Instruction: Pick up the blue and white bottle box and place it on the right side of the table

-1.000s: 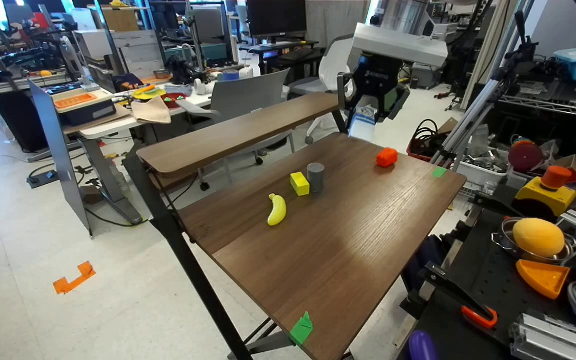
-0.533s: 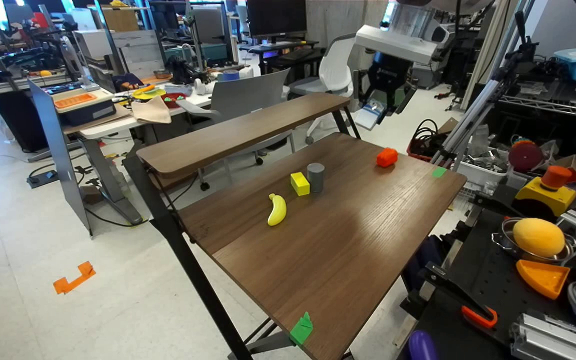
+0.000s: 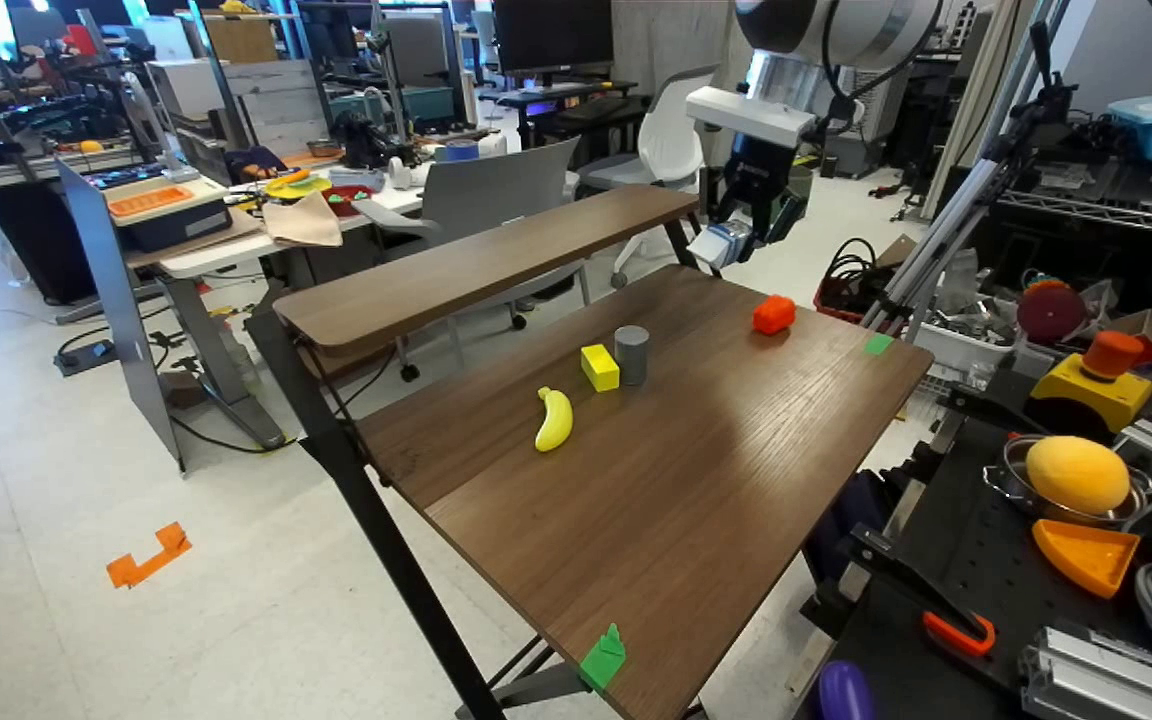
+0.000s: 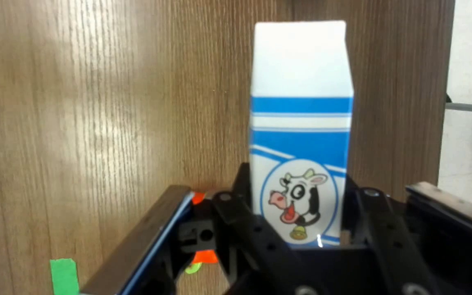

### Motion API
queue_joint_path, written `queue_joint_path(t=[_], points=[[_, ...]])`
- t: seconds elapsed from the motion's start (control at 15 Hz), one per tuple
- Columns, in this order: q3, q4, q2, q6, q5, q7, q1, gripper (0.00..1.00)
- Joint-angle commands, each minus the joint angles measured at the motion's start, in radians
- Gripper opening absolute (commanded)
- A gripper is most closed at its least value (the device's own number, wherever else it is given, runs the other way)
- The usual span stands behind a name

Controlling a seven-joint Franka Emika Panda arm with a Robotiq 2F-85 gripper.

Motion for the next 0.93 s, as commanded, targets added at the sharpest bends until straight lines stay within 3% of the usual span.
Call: queue_joint_path(t=[0.0, 0.53, 0.87], points=[[0.012, 0.186, 0.132, -0.064, 0.027, 0.072, -0.007, 0.20], [0.044, 0.516, 0.376, -0.157, 0.014, 0.212, 0.006, 0.20], [0.032, 0.646, 0.473, -0.254, -0.014, 0.281, 0.001, 0.20]])
